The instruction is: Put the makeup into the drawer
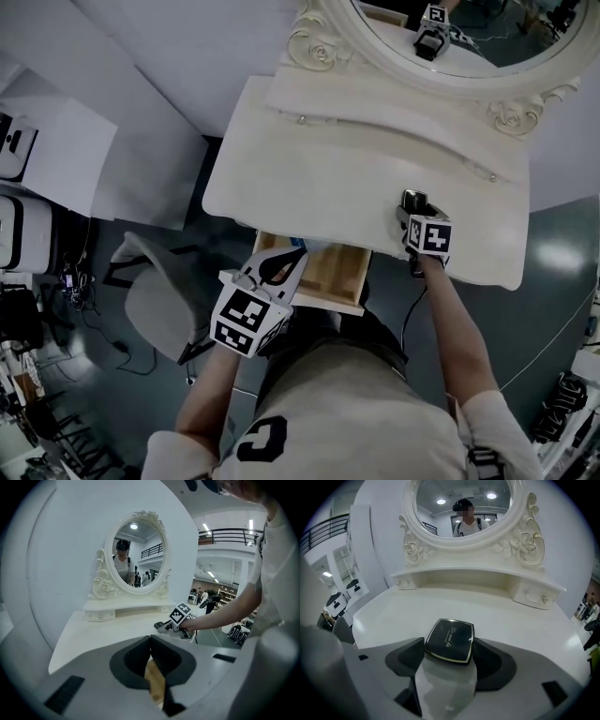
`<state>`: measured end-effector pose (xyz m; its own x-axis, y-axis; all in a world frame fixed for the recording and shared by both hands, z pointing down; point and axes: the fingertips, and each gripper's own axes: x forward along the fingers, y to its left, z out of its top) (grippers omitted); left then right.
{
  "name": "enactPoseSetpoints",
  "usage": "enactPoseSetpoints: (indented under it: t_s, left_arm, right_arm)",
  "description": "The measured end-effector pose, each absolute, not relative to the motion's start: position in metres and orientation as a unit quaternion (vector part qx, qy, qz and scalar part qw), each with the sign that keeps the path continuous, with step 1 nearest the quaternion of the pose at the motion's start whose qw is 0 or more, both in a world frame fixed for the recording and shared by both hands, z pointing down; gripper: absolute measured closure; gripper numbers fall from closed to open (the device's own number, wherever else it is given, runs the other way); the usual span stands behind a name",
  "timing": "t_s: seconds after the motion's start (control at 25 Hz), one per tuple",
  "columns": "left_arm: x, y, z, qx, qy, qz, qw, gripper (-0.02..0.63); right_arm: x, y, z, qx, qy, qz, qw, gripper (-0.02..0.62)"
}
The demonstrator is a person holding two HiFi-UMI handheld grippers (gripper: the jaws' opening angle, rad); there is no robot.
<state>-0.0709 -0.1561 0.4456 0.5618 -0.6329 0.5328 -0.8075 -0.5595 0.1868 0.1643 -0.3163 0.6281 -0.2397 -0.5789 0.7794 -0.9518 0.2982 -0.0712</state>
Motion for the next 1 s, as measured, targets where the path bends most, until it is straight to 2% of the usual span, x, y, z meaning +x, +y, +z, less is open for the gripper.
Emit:
enactPoseSetpoints:
  t_s: [0.24,0.6,1.0]
  left_arm:
    - [-0.085,-0.139,0.442,0.861,-0.419,0.192,0.217,0.549]
    - [-0.091,-0.133,0.438,0.868,-0.414,0.173,0.211,0.549]
    - [-0.109,-0.115,0.442,0.868,-0.416,0.162,0.217,0.549]
  right_arm:
    - [0.16,-0.305,0.626,0.51,-0.737,0.297,0.331,0.272]
    - [0.134,-0.273,0.58,0.497,-0.771,0.283,0.281,0.272]
    - [0.027,-0.202,0.526,0.372,-0.854,0.247,0.266,0.272]
